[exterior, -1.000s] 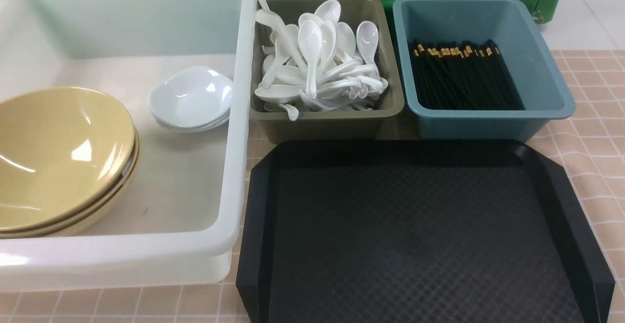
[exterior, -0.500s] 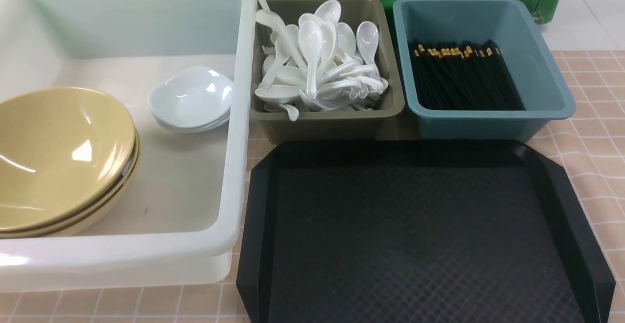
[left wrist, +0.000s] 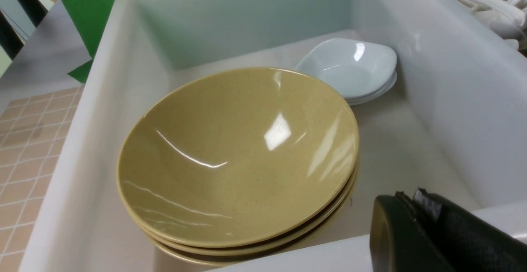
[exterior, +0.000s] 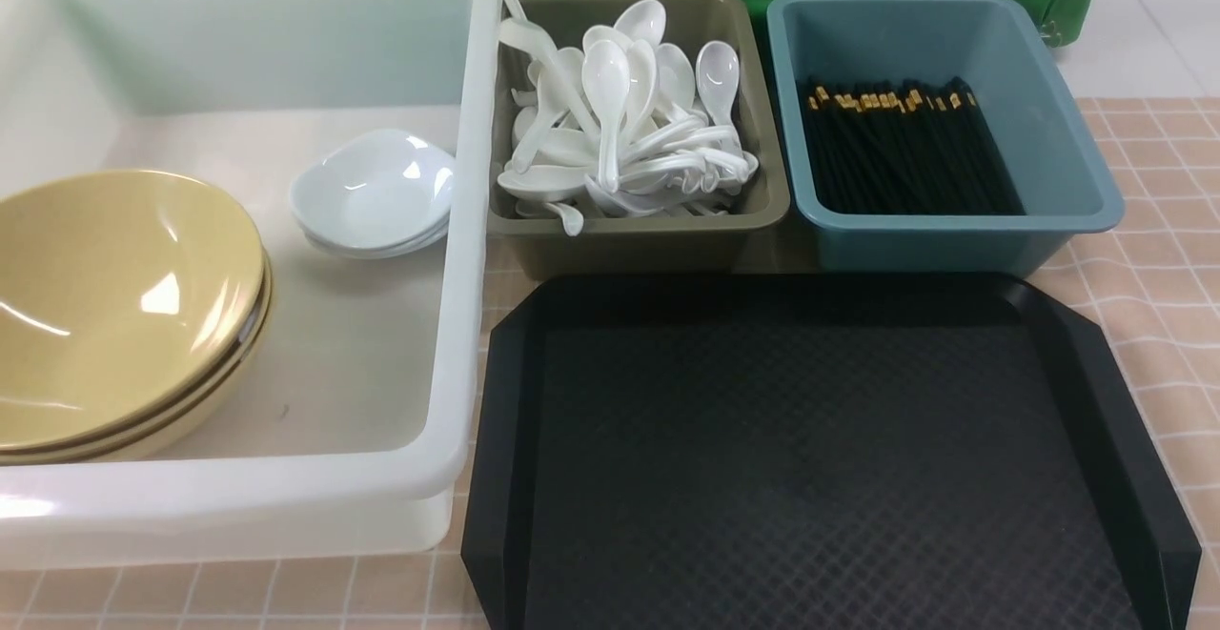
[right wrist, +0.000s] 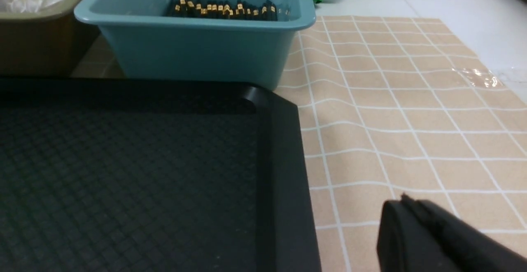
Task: On brown table put chopsticks spoon bowls plates into blue grey white boxes.
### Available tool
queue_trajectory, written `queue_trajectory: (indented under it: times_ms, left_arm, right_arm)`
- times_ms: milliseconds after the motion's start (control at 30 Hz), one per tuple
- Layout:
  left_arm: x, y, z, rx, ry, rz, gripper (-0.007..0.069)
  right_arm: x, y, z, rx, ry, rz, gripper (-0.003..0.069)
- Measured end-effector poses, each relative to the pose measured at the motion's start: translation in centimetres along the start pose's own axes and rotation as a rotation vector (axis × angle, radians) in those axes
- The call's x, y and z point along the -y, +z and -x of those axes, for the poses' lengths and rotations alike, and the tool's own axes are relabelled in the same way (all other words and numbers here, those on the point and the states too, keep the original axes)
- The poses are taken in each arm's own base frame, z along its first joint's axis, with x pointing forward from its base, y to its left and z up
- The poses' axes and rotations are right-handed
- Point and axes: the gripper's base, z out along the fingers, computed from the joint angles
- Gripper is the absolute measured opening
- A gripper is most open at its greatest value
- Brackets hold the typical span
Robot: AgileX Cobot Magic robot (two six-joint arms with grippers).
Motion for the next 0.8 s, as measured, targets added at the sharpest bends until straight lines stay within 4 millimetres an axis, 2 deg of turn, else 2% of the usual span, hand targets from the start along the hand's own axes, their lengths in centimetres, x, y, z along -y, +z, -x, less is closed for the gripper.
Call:
queue_trajectory:
  times_ms: [800]
  left_arm:
    - [0.27, 0.06, -0.05, 0.001, -0.031, -0.028, 0.0001]
  right_arm:
    - [0.0, 0.0, 0.0, 0.0, 0.0, 0.0, 0.0047]
